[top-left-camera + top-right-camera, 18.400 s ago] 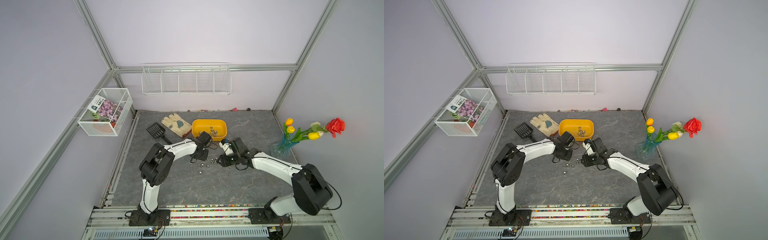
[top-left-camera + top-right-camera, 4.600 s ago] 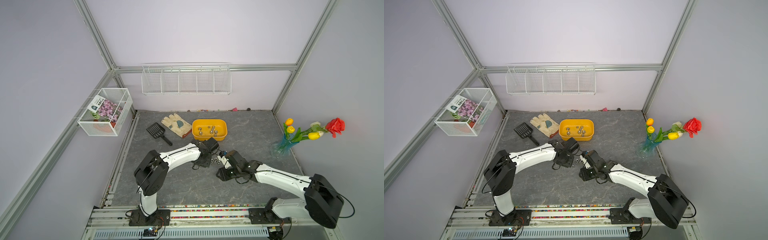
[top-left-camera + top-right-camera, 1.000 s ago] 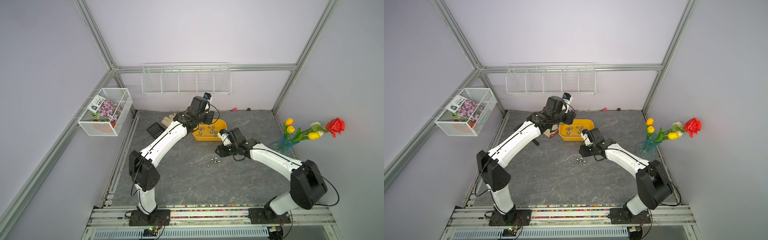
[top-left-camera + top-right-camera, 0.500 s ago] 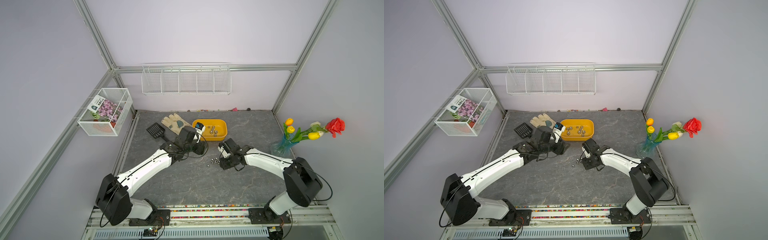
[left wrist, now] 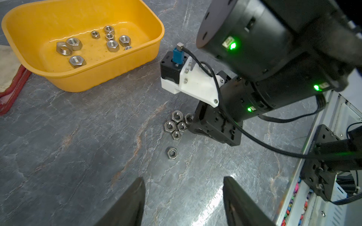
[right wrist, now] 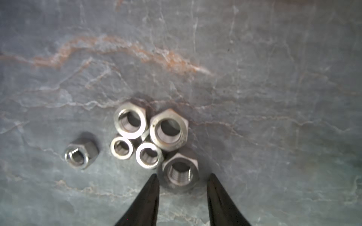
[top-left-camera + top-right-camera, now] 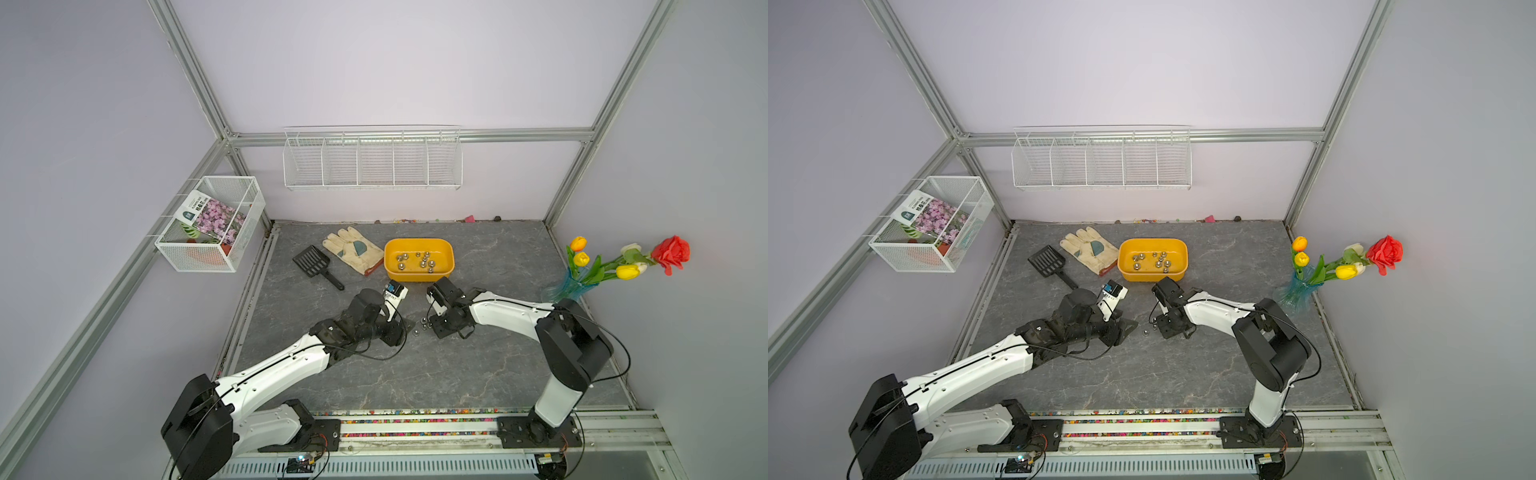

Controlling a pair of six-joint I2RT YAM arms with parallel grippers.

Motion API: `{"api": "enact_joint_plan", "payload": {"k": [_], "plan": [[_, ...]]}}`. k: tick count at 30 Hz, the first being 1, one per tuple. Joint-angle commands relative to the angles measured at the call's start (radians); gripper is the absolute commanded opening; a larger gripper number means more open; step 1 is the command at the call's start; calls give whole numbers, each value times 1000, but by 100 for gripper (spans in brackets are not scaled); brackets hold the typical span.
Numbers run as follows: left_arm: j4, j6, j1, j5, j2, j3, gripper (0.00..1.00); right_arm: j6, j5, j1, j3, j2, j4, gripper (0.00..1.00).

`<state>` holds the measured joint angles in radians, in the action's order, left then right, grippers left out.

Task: Put the nuts on the desktop into the storage box
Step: Pick up the nut from the center of the board.

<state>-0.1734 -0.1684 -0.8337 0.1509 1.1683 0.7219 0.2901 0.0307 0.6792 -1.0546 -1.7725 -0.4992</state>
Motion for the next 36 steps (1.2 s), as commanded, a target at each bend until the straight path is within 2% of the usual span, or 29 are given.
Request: {"api": "enact_joint_plan", "payload": {"k": [1,10,25,36], "plan": [[45,-5,-5,0,-21,-27,66,-11,30,1,-4,-61,-10,43],[60,23,-5,32,-10,-39,66,-11,34,1,-25,-96,-26,41],[78,33,-6,53,-2,-44,66,0,49,1,-14,-55,-58,24],[124,57,-5,66,-4,-59,66,-8,49,-18,-179,-3,-140,24]]}}
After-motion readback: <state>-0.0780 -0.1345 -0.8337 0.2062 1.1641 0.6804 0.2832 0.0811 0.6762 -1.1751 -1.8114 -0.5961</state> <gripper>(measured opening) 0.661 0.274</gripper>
